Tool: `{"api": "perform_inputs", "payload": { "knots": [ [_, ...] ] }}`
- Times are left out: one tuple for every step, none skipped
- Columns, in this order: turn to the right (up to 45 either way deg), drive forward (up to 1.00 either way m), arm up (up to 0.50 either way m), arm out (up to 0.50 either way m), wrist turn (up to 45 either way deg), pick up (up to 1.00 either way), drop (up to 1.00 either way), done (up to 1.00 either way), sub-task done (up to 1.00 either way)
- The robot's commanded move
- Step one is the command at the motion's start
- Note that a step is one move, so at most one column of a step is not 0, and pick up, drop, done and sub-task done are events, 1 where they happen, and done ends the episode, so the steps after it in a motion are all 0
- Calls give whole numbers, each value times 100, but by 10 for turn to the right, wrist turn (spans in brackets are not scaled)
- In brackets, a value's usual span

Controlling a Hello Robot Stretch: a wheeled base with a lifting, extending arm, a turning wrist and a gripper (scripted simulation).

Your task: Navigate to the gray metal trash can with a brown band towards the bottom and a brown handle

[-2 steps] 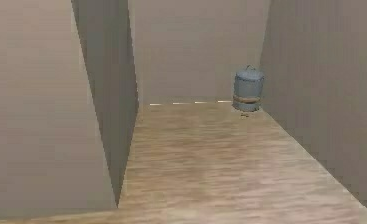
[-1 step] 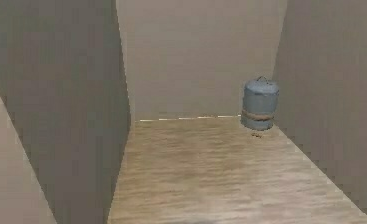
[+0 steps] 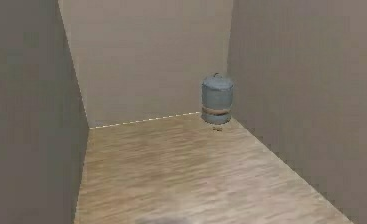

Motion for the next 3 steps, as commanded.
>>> {"api": "perform_inputs", "payload": {
  "knots": [
    [0,100,0,0,0,0,0,0,0],
    [60,0,0,0,0,0,0,0,0],
    [0,75,0,0,0,0,0,0,0]
  ]
}}
